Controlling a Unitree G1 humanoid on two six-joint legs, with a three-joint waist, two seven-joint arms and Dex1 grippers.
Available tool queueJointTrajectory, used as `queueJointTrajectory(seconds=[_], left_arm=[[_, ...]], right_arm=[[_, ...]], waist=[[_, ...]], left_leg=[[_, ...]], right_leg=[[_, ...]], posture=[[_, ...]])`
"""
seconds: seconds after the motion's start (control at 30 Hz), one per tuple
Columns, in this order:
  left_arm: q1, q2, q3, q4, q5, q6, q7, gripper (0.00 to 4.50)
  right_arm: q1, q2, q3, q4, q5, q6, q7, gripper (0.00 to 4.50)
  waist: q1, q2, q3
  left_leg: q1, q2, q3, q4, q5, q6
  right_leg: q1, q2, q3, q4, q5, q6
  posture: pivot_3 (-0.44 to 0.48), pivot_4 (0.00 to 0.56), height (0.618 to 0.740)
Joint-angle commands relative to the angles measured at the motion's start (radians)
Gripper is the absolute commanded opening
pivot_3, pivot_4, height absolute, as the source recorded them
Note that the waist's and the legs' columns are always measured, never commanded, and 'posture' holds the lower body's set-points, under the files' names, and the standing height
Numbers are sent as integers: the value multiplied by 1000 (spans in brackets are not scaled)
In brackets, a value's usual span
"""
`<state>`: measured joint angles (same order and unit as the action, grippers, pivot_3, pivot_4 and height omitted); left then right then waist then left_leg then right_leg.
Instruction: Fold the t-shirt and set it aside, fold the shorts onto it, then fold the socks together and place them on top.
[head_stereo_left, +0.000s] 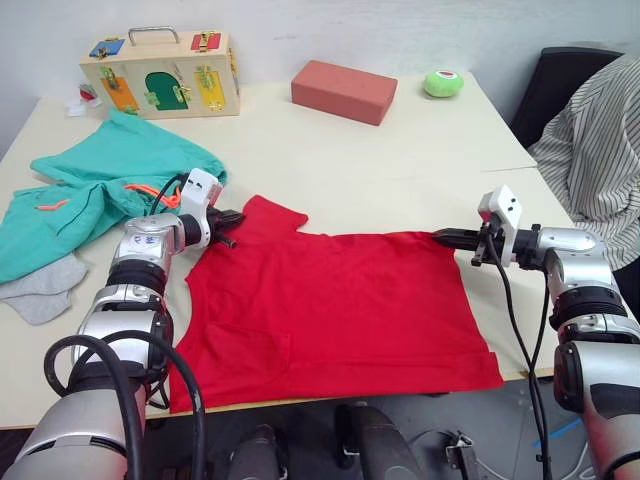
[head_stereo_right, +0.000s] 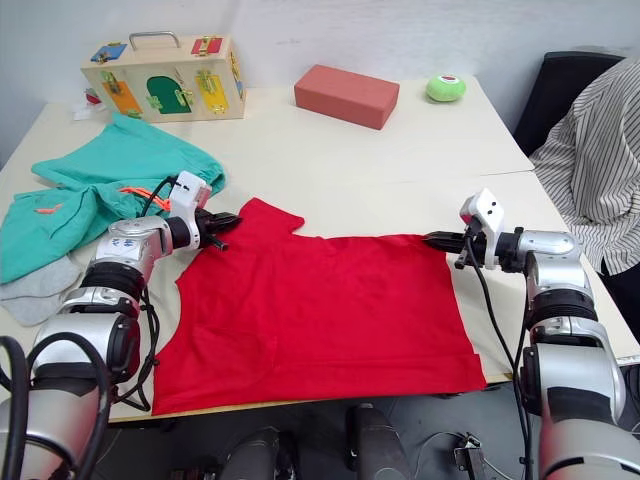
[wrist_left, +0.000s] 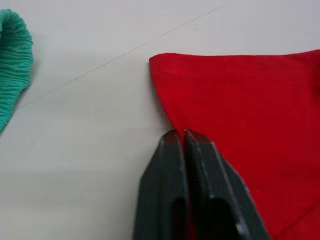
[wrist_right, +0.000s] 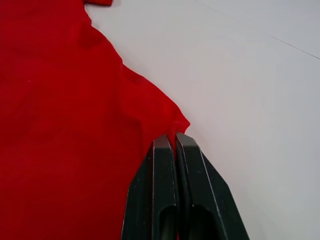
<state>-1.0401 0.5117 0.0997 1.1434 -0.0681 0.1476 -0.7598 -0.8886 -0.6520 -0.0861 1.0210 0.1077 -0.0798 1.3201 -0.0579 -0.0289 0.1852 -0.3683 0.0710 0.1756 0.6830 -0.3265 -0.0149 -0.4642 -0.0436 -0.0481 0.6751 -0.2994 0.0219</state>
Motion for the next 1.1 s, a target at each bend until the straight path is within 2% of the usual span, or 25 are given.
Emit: queueJointTrajectory(seconds=[0.03,0.3,0.53,0.93,1.1], left_arm=[[21,31,54,-71,-54,-79,-44,15],[166,80,93,-320,-124,-43,-133,15],[294,91,119,-527,-176,35,-114,15],[634,109,169,-908,-244,124,-65,15],[728,102,183,-978,-244,125,-22,15]], right_arm=[[0,-5,-16,-44,31,-15,11,0],[20,-40,-41,-68,69,-32,23,0],[66,-44,-68,-128,114,-15,34,0],[290,-52,-126,-270,177,12,-17,0],[328,-49,-105,-259,148,-25,-47,0]], waist=[[-1,0,0],[0,0,0],[1,0,0],[3,0,0],[3,0,0]], left_leg=[[0,0,0,0,0,0],[0,0,0,0,0,0],[0,0,0,0,0,0],[1,1,-2,1,0,0],[2,0,-1,0,0,0]], right_leg=[[0,0,0,0,0,0],[0,0,0,0,0,0],[0,0,0,1,0,0],[1,-1,1,1,0,0],[2,-1,1,1,0,0]], posture=[[0,150,740],[0,150,740],[0,150,740],[0,150,740],[0,150,740]])
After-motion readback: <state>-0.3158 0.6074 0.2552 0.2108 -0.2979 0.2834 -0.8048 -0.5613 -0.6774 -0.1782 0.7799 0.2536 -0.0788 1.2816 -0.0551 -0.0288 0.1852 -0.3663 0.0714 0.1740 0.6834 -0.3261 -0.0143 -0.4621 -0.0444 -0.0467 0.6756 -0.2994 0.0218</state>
